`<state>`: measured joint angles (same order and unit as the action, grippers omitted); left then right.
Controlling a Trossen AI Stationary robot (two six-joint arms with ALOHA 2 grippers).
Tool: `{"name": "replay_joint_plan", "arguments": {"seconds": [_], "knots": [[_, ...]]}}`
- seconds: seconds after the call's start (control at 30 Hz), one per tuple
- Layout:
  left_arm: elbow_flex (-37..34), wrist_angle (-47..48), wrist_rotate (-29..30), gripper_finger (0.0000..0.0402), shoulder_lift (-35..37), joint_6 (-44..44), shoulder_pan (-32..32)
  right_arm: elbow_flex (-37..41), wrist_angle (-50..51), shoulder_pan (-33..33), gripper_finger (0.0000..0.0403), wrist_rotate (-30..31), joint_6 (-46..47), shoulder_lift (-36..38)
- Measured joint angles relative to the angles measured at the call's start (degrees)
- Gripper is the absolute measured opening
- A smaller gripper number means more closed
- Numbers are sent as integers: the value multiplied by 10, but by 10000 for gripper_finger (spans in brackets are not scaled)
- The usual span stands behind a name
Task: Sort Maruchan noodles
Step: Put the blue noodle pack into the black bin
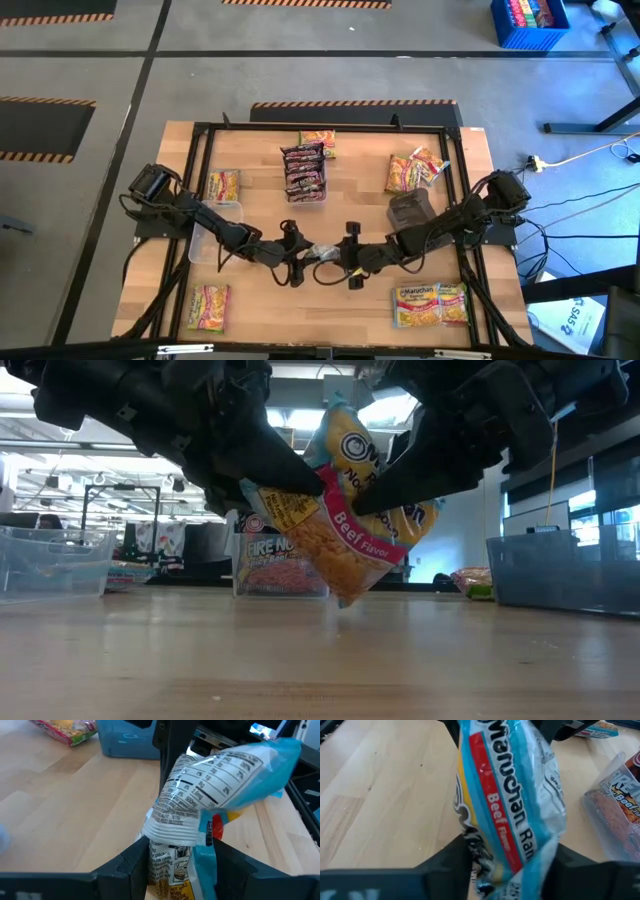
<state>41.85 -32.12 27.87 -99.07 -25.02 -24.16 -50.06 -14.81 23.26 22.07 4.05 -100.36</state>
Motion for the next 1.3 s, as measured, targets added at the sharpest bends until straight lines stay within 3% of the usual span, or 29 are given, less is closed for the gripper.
{"name": "replay_joint_plan", "arguments": {"seconds": [0.17,0.4,0.67,1.03,1.2,1.3], "knots": [[0,0,7,166,0,1,0,0,0,-1,114,-4,0,0],[0,46,8,195,28,2,-4,-5,39,-1,101,-5,-9,25],[0,190,-18,199,91,-2,-19,-41,279,0,101,27,51,146],[0,198,-14,197,87,-1,-37,-73,696,0,101,34,241,341],[0,197,3,198,87,1,-36,-73,872,0,101,59,348,372],[0,197,6,196,87,1,-36,-60,924,-1,101,62,391,372]]}}
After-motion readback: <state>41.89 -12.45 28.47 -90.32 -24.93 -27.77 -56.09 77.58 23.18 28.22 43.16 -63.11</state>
